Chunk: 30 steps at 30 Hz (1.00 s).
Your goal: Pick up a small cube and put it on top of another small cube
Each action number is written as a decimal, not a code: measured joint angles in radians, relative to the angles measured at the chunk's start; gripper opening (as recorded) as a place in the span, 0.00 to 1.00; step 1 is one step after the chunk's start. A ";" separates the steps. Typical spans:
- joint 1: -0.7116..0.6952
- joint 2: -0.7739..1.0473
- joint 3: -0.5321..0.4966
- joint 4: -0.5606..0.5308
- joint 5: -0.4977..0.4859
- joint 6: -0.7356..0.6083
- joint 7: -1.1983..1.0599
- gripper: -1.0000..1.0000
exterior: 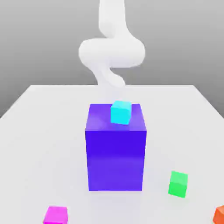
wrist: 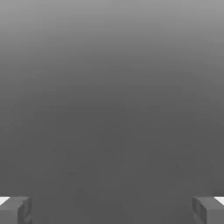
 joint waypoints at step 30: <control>-0.029 1.068 -0.206 -0.019 0.179 0.345 -0.327 0.50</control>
